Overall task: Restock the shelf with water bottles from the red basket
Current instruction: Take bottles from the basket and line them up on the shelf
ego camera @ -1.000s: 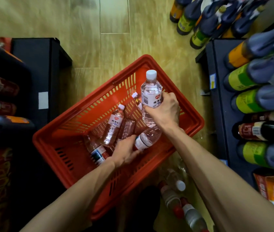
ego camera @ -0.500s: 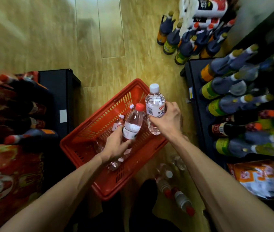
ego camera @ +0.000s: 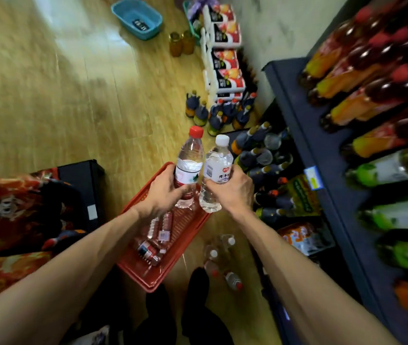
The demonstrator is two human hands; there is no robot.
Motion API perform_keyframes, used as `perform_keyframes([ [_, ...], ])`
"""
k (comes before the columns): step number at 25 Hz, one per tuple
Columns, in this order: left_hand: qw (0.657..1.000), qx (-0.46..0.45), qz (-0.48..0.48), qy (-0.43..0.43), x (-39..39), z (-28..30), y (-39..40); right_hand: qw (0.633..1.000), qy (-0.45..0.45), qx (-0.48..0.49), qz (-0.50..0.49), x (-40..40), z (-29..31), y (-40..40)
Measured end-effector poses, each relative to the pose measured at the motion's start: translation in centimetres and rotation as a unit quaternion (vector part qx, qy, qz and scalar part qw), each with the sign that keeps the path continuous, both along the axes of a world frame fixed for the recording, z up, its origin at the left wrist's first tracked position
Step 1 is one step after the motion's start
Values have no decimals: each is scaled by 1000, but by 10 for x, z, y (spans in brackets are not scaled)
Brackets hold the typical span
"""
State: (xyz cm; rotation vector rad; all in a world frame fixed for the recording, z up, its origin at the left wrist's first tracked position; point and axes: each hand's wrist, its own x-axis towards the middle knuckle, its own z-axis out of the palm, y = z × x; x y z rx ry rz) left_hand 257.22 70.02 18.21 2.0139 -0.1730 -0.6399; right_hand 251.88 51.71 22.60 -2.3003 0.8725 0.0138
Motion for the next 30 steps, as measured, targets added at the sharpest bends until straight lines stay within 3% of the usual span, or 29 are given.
perform_keyframes([
  [8,993,-120,-13,3,33,195,-64,990,-96,-26,-99,-8,182,-60],
  [13,985,-155,-47,-60,55,304,-104,977,-158,-41,-140,-19,279,-86],
  [17,966,-168,-112,-164,64,395,-136,958,-210,-62,-184,-29,358,-109],
  [22,944,-185,-154,-226,56,480,-171,940,-261,-92,-197,-58,443,-126],
  [30,910,-253,-190,-269,-25,576,-248,900,-324,-147,-253,-147,540,-149],
])
